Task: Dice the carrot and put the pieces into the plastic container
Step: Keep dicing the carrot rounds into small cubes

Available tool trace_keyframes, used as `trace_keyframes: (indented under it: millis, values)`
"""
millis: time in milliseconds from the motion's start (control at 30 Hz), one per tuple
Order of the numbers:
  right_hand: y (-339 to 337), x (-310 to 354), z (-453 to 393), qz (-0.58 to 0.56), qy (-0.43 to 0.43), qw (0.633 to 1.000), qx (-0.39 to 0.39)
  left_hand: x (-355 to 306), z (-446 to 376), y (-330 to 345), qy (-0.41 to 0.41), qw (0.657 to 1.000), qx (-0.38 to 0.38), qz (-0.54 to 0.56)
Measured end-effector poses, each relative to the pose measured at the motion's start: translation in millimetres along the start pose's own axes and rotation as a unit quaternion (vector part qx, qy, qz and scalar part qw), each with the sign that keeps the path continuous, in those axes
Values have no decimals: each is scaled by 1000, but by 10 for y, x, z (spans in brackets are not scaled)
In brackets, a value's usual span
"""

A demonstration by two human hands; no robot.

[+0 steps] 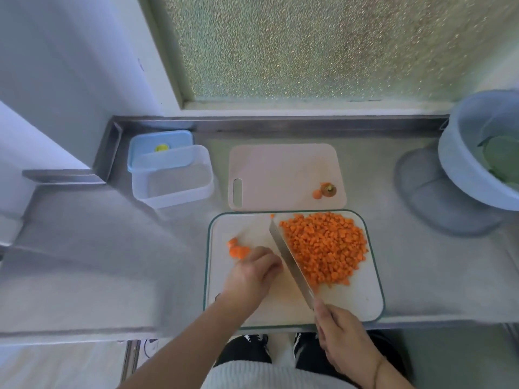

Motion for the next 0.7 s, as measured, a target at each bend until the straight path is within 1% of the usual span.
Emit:
trace_keyframes:
  millis: [100,167,233,300,400,533,600,700]
  values:
    - [61,-84,-47,-8,10,1000,-2,78,86,96,90,994,-34,-45]
    - [70,-116,-66,-3,9,1000,-4,98,124,89,108,992,-54,-47]
    - [74,-117,-76,17,-1,1000,-4,89,183,80,127,989,-51,-53]
    - [90,-69,-58,42,-11,999,4,92,227,104,150,986,-28,-65]
    - [112,-34,-1,69,-6,997,17,116,229,154,161,984,-22,-67]
    - [119,-44,134,70,-1,998,11,119,238,130,162,984,-40,-55]
    - [126,-33,204,82,13,997,0,118,234,113,167,984,-41,-48]
    - [123,5,251,83,7,996,-31,127,225,118,161,985,-40,-45]
Point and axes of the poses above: each hand's wrist, its own z-axis away from the middle knuckle, its own y-axis out of the palm, x = y × z, the point moved 3 cm from there along -z, towards the middle knuckle, and after that the axes turned 13 degrees about -z, right-handed, at the moved point
